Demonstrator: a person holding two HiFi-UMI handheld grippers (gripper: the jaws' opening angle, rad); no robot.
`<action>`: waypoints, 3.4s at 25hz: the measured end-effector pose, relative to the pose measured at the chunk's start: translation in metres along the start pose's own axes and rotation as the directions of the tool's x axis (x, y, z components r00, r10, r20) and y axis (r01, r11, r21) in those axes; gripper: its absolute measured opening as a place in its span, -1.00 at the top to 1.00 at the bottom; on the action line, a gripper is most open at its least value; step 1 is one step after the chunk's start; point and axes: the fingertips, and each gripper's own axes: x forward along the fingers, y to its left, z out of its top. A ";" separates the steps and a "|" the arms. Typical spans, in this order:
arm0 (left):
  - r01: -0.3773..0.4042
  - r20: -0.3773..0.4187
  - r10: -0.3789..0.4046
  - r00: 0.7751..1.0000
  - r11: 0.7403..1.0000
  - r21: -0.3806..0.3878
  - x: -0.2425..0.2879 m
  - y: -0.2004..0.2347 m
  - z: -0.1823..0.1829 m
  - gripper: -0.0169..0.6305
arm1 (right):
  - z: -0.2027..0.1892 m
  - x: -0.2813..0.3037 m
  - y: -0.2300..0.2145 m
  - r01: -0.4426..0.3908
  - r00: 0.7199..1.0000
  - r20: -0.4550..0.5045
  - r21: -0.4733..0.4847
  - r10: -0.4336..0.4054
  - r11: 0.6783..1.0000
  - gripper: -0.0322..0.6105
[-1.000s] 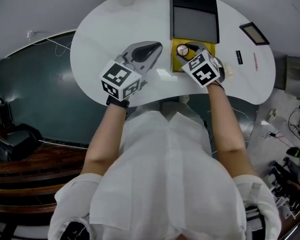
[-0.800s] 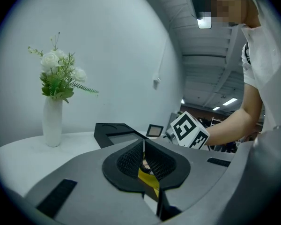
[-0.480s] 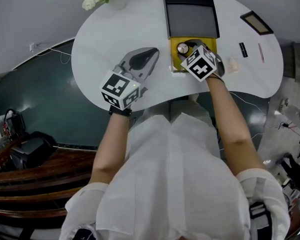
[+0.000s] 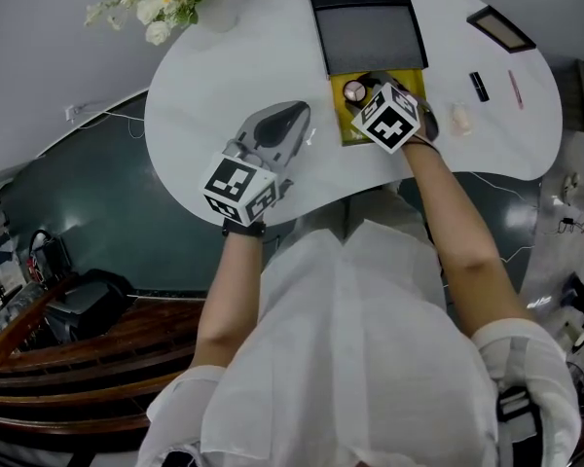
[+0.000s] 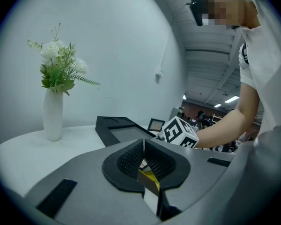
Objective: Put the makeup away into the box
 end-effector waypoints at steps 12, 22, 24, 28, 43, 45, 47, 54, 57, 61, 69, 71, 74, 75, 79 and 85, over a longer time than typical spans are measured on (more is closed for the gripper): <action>0.019 -0.005 -0.019 1.000 1.000 -0.005 0.012 -0.011 0.003 0.87 | -0.005 -0.010 0.002 -0.027 1.000 0.017 0.023 0.026 0.999 0.24; 0.033 0.014 -0.033 0.999 0.999 -0.010 0.036 -0.035 0.016 0.87 | -0.005 -0.056 -0.009 -0.018 0.994 0.113 0.067 0.011 0.998 0.24; 0.038 0.017 -0.038 0.999 0.999 -0.013 0.044 -0.042 0.017 0.87 | -0.007 -0.068 -0.013 -0.015 0.990 0.139 0.081 0.004 0.997 0.27; 0.059 0.017 -0.059 0.998 0.998 -0.008 0.066 -0.062 0.020 0.87 | -0.018 -0.093 -0.026 -0.014 0.980 0.197 0.104 -0.007 0.994 0.31; 0.137 0.014 -0.138 0.990 0.990 0.024 0.173 -0.146 0.032 0.87 | -0.120 -0.168 -0.105 0.073 0.963 0.235 0.245 -0.132 0.967 0.42; 0.144 0.012 -0.144 0.989 0.989 0.024 0.186 -0.155 0.033 0.87 | -0.138 -0.173 -0.115 0.092 0.965 0.217 0.253 -0.149 0.963 0.42; 0.151 0.007 -0.152 0.988 0.988 0.026 0.200 -0.164 0.031 0.87 | -0.156 -0.176 -0.125 0.108 0.966 0.198 0.263 -0.164 0.959 0.43; 0.179 -0.022 -0.178 0.984 0.983 0.030 0.239 -0.187 0.026 0.87 | -0.205 -0.173 -0.152 0.152 0.970 0.133 0.323 -0.204 0.934 0.43; 0.179 -0.031 -0.178 0.984 0.983 0.030 0.251 -0.190 0.025 0.87 | -0.217 -0.166 -0.159 0.157 0.972 0.111 0.339 -0.205 0.928 0.43; 0.172 -0.045 -0.171 0.984 0.985 0.027 0.264 -0.192 0.022 0.87 | -0.228 -0.156 -0.166 0.147 0.978 0.090 0.351 -0.190 0.925 0.43; 0.153 -0.064 -0.151 0.986 0.988 0.013 0.277 -0.190 0.017 0.87 | -0.243 -0.134 -0.177 0.145 0.986 0.028 0.340 -0.164 0.929 0.45; 0.144 -0.064 -0.143 0.988 0.990 0.008 0.277 -0.188 0.017 0.87 | -0.244 -0.130 -0.179 0.141 0.988 0.017 0.339 -0.155 0.930 0.46; 0.134 -0.065 -0.134 0.989 0.991 0.004 0.275 -0.183 0.017 0.87 | -0.245 -0.123 -0.182 0.137 0.989 0.005 0.327 -0.146 0.935 0.48; 0.131 -0.065 -0.131 0.989 0.991 0.003 0.275 -0.182 0.017 0.87 | -0.246 -0.122 -0.183 0.136 0.990 -0.003 0.325 -0.143 0.936 0.50; 0.124 -0.063 -0.124 0.990 0.992 -0.004 0.275 -0.176 0.017 0.87 | -0.250 -0.117 -0.183 0.140 0.990 -0.026 0.314 -0.139 0.939 0.61; 0.115 -0.058 -0.116 0.992 0.993 -0.009 0.274 -0.171 0.018 0.87 | -0.249 -0.115 -0.184 0.142 0.990 -0.037 0.306 -0.138 0.941 0.61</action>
